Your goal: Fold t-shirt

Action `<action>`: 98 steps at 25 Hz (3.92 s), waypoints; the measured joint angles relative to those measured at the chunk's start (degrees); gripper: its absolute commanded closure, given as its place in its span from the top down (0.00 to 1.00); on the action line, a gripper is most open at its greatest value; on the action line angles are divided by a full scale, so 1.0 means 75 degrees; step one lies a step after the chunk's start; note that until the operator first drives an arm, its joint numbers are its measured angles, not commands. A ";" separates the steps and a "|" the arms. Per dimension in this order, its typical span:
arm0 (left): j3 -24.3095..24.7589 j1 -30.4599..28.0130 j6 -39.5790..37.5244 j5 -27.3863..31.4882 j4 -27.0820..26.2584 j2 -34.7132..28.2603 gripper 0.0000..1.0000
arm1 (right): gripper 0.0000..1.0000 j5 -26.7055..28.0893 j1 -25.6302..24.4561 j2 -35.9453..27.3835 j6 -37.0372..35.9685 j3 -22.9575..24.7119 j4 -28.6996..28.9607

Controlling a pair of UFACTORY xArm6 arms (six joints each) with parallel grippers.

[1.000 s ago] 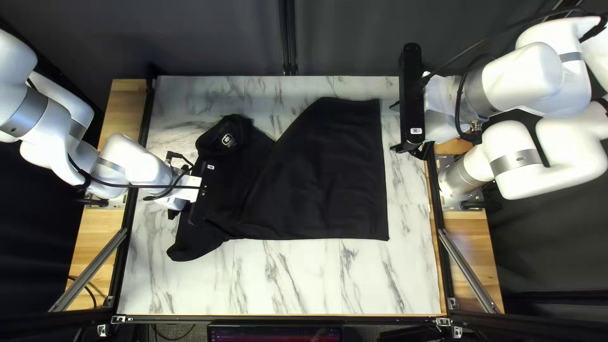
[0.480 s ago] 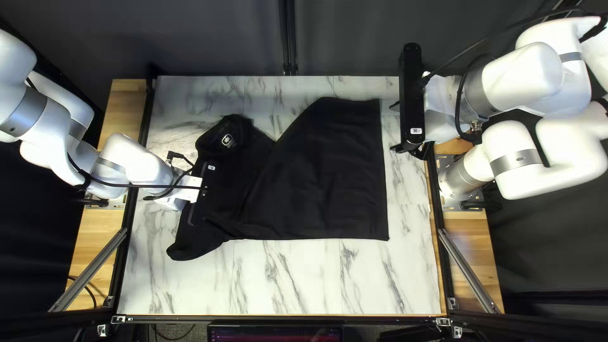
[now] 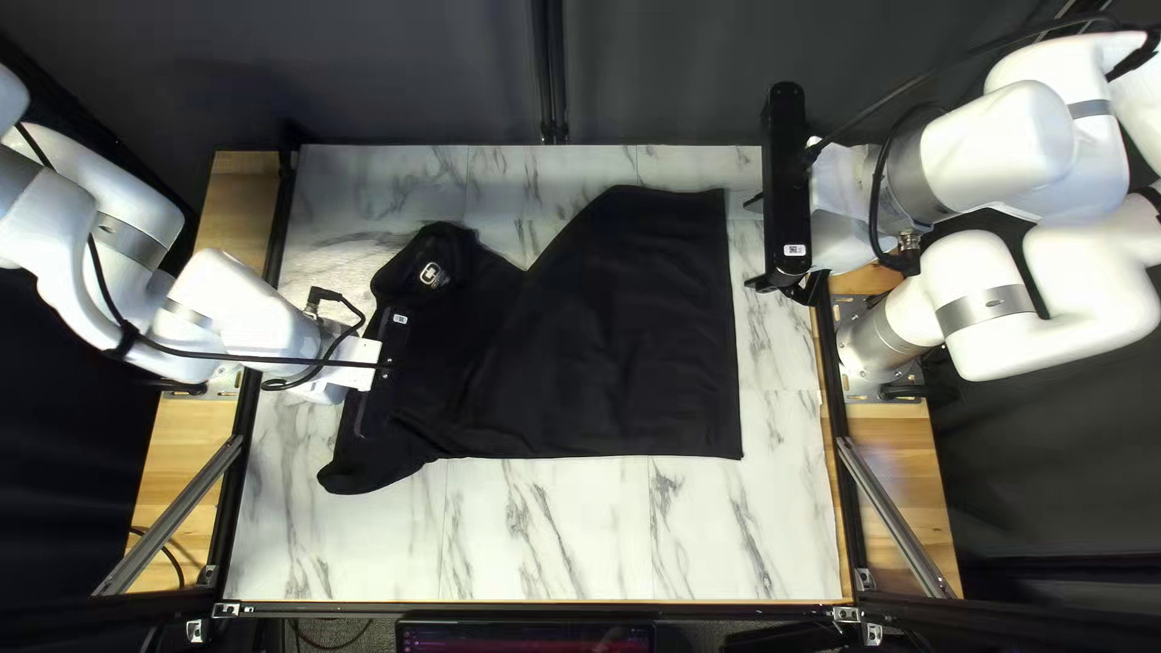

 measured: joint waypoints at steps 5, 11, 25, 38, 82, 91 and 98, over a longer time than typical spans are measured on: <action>-0.0221 -0.0234 -0.0503 0.0623 0.0146 -0.0239 0.00 | 1.00 0.0000 0.0000 0.0000 0.0000 0.0000 0.0000; -0.0206 -0.0431 -0.0989 0.1014 0.0285 -0.0520 0.00 | 1.00 0.0000 0.0000 0.0000 0.0000 0.0000 0.0000; -0.0077 -0.0930 -0.1750 0.0976 0.0538 -0.0578 0.00 | 1.00 0.0000 0.0000 0.0000 0.0000 0.0000 0.0000; 0.0151 -0.1009 -0.2034 0.0789 0.0660 -0.0601 0.00 | 1.00 -0.0708 0.0785 0.0417 0.0845 0.1062 0.0104; 0.0281 -0.0849 -0.1885 0.0633 0.0642 -0.0687 0.00 | 1.00 -0.4800 0.3241 0.7022 0.3822 0.1239 0.1459; 0.0383 -0.0838 -0.1911 0.0543 0.0648 -0.0712 0.00 | 1.00 -0.5296 0.3127 0.7584 0.3427 0.1236 0.1656; 0.0417 -0.0805 -0.1897 0.0501 0.0648 -0.0714 0.00 | 0.77 -0.5430 0.3091 0.7560 0.3350 0.1430 0.1815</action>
